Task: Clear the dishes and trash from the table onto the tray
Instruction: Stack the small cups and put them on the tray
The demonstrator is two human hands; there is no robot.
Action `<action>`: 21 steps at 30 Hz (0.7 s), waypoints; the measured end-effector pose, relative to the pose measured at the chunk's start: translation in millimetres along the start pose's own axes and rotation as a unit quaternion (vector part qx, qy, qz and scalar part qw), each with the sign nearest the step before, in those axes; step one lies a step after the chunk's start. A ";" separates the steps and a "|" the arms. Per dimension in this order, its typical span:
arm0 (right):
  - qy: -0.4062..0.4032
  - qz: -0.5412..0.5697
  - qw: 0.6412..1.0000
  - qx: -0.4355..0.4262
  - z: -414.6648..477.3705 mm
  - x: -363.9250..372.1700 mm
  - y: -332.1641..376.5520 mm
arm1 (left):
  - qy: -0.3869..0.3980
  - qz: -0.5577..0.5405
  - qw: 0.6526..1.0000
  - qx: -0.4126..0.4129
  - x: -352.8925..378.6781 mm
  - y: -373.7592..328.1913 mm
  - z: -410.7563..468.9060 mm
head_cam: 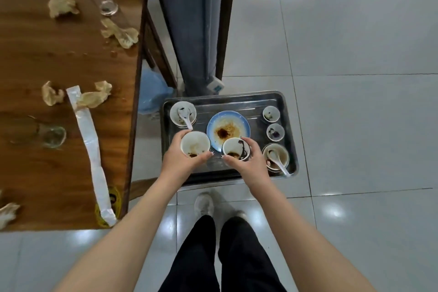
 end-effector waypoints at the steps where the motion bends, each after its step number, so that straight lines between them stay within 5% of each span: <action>1: 0.003 -0.002 1.000 0.001 6.2 7.3 -2.9 | -0.003 0.006 1.000 -0.005 -1.3 8.4 3.3; 21: 0.035 -0.147 0.988 0.033 99.7 85.1 -96.3 | -0.013 0.089 0.990 -0.110 29.0 175.5 37.5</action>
Point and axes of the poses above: each hand's wrist, its own z-axis towards the middle knuckle, its own x-axis out of the palm, y = z × x, the point moved 5 cm from there along z, towards the middle knuckle, and after that the axes turned 10 degrees about x, right-handed, at the moved point
